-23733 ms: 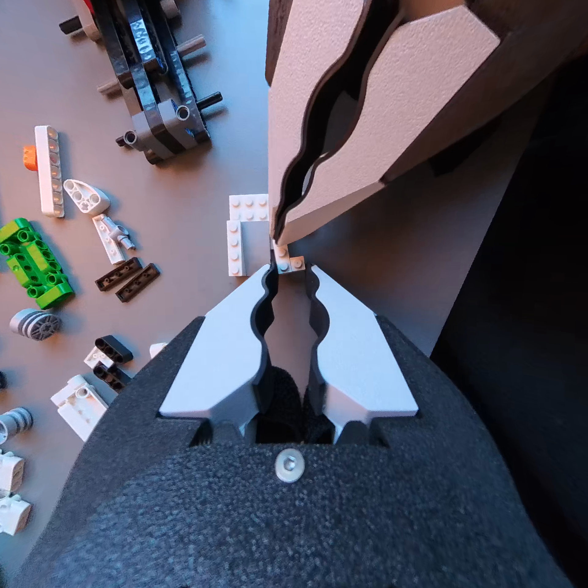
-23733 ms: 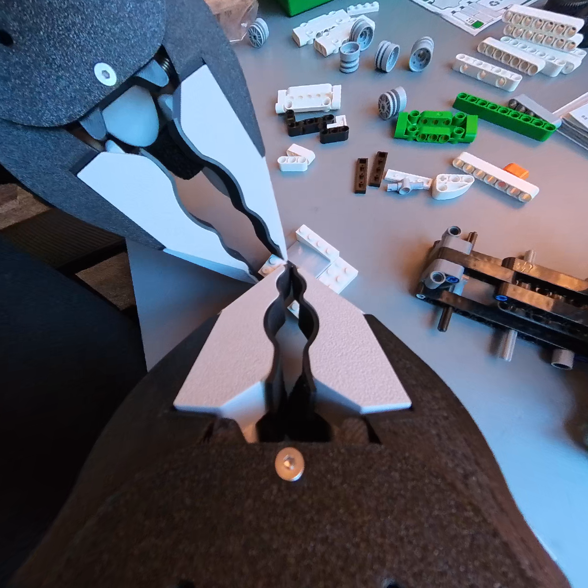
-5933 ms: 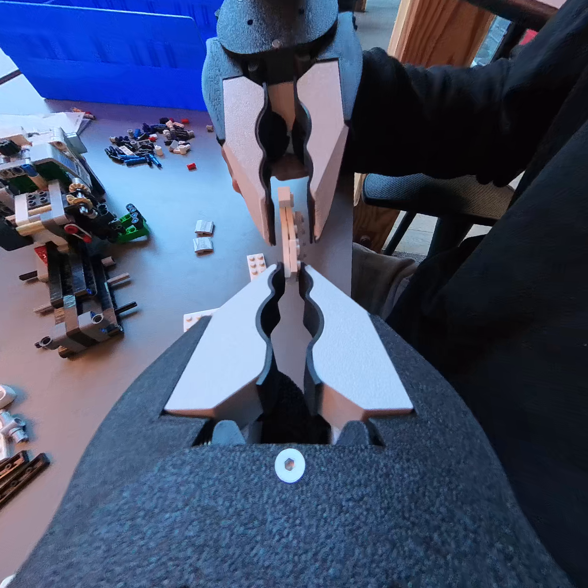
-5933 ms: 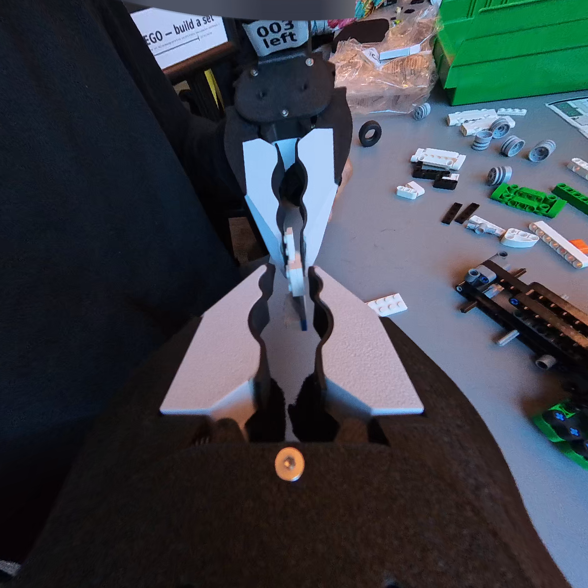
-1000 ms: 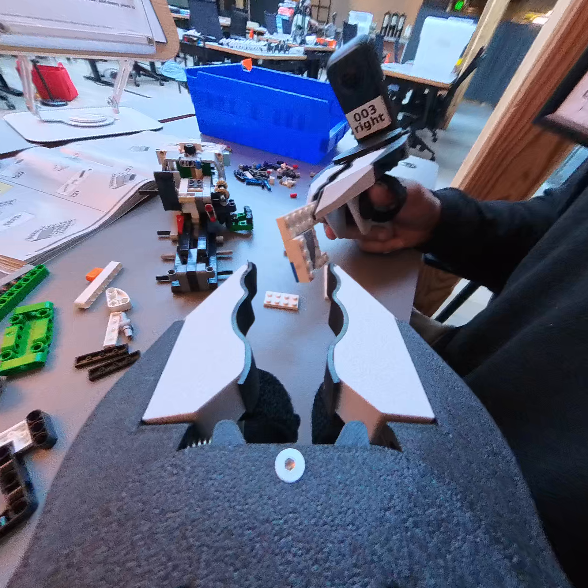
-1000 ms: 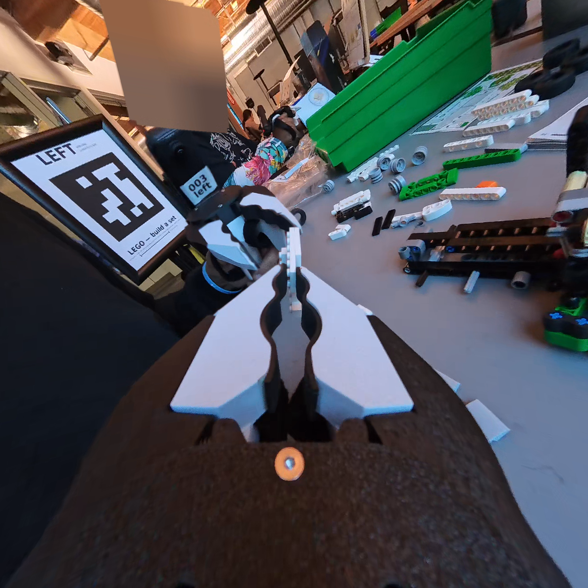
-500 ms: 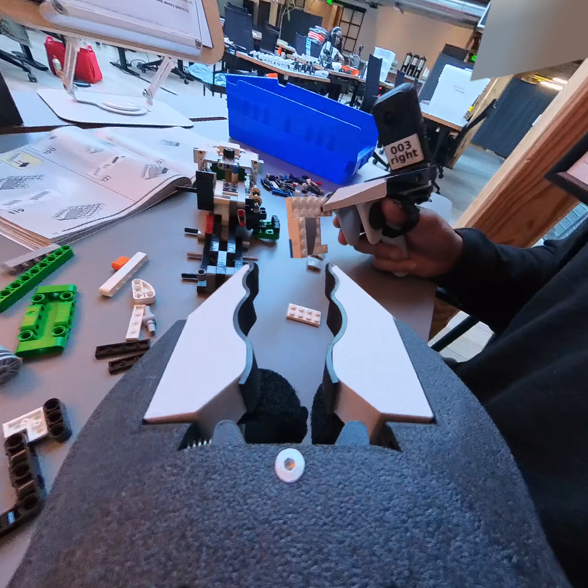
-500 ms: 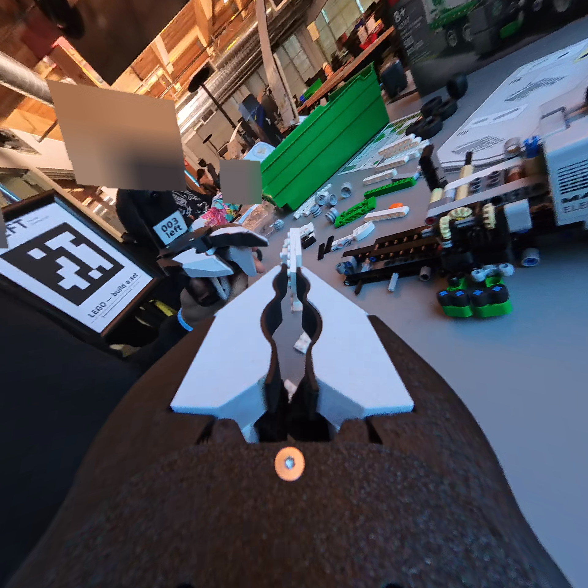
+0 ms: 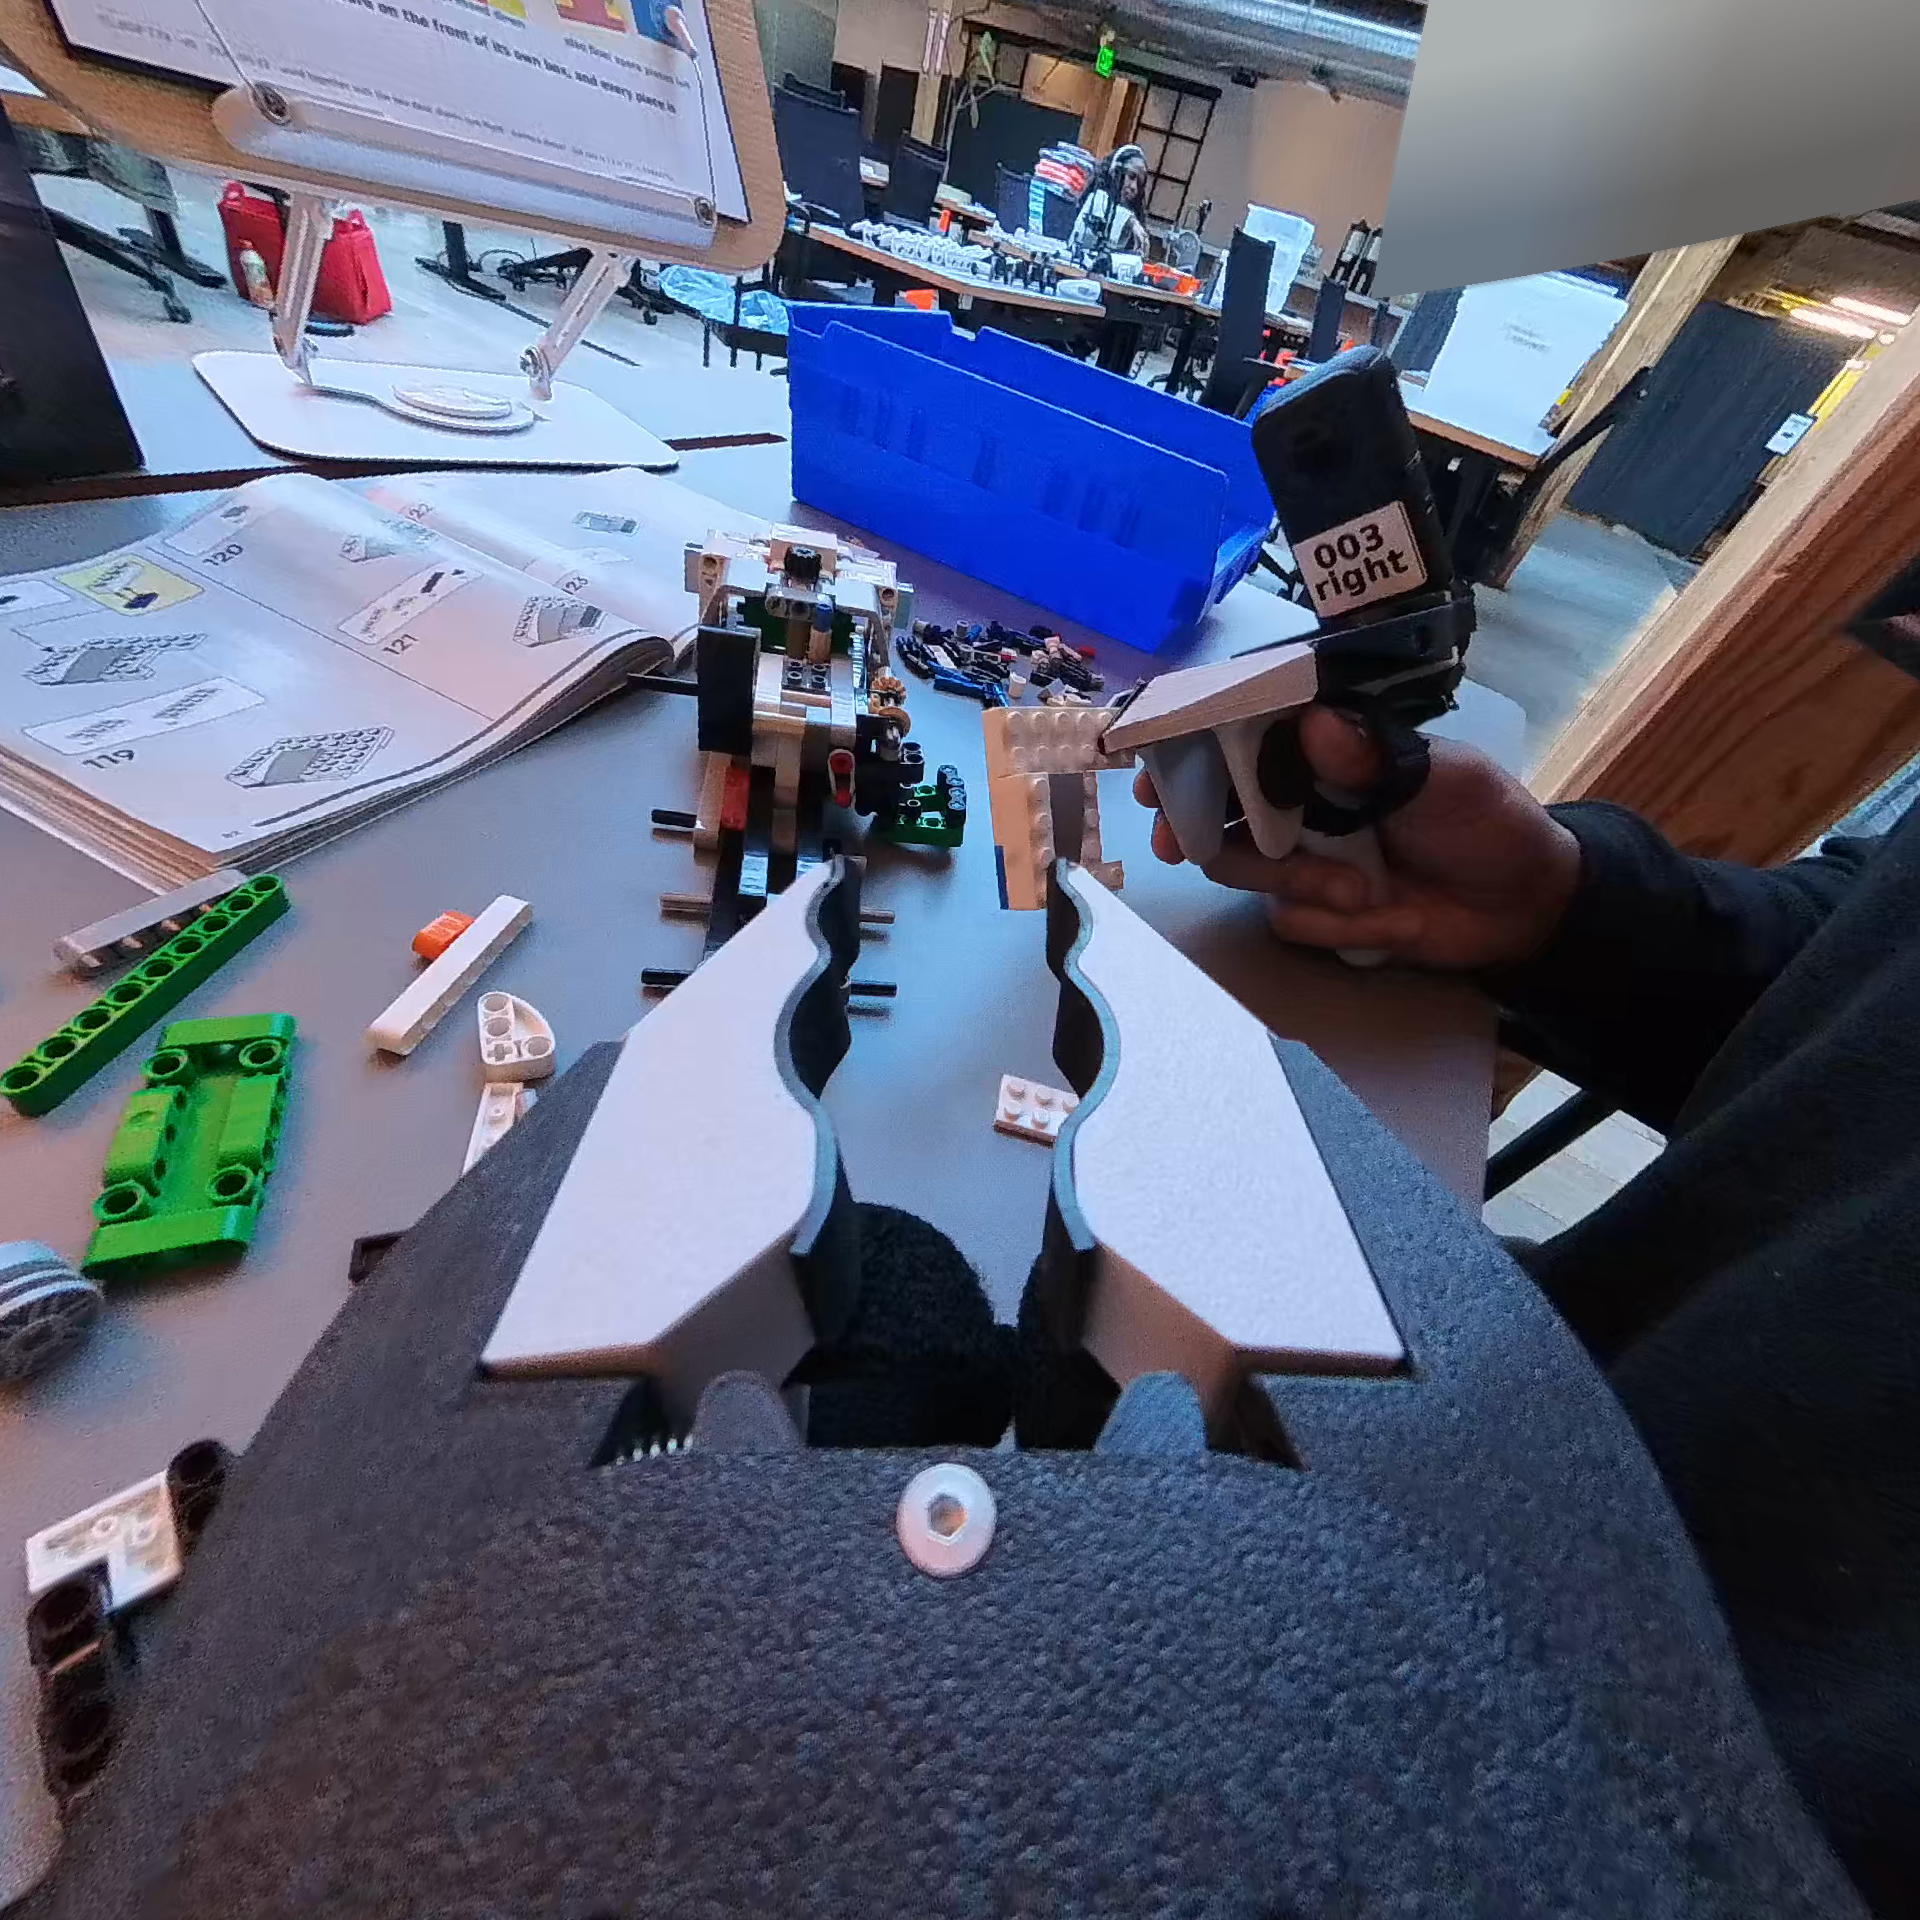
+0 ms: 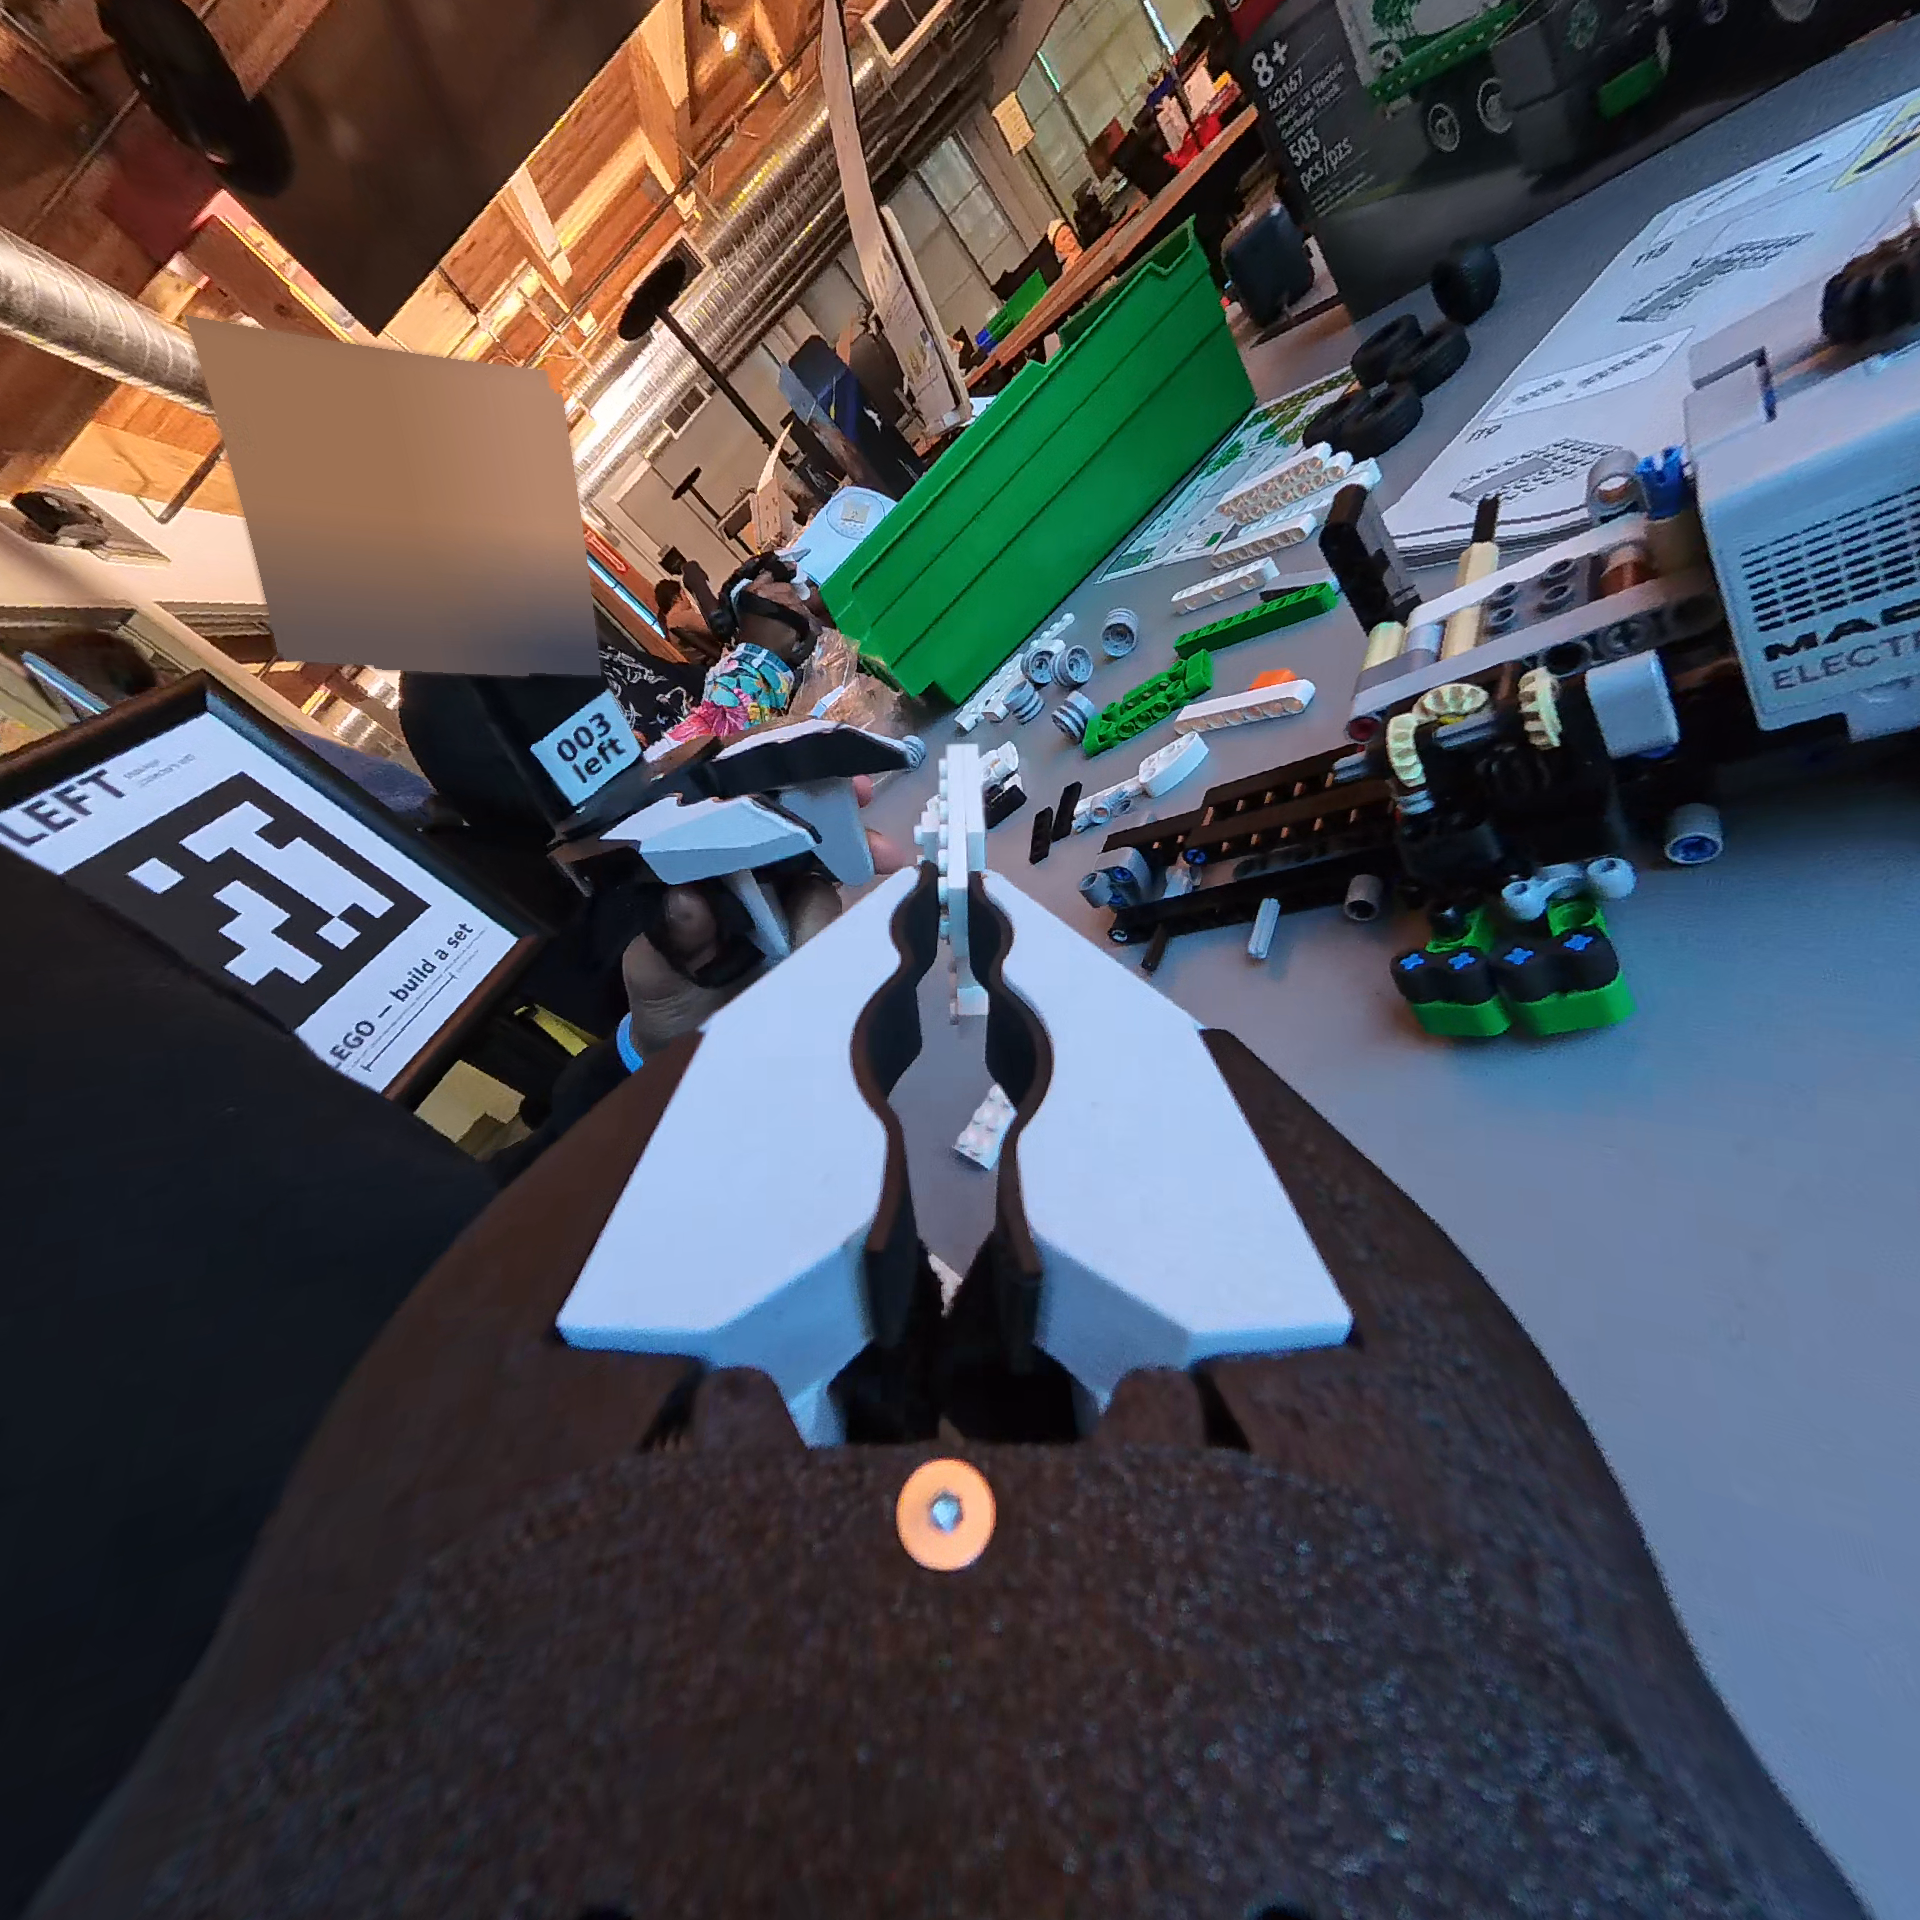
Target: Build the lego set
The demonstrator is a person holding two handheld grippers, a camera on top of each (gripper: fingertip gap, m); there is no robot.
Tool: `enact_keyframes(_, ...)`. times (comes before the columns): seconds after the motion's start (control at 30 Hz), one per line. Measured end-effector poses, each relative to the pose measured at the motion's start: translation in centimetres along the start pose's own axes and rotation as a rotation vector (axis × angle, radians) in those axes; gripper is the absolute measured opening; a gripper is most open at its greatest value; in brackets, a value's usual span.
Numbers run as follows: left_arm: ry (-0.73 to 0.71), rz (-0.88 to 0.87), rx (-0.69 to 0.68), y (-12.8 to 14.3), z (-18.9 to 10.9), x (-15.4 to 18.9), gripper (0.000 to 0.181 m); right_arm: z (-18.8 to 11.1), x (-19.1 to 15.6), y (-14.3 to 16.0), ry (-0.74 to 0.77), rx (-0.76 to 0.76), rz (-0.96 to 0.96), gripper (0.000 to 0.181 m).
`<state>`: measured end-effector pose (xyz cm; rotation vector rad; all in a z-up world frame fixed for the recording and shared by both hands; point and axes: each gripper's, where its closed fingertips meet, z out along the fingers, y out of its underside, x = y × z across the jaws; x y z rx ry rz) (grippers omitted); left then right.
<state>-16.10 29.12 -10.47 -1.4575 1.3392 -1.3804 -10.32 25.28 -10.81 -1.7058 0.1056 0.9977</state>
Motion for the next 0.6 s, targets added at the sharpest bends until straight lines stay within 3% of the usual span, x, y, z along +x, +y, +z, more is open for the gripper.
enact_keyframes(0.6, 0.060, 0.161, -0.050, 0.9, 0.7, 2.4, 0.028, -0.3, -0.2, -0.3, -0.076, 0.009, 0.106, 0.003)
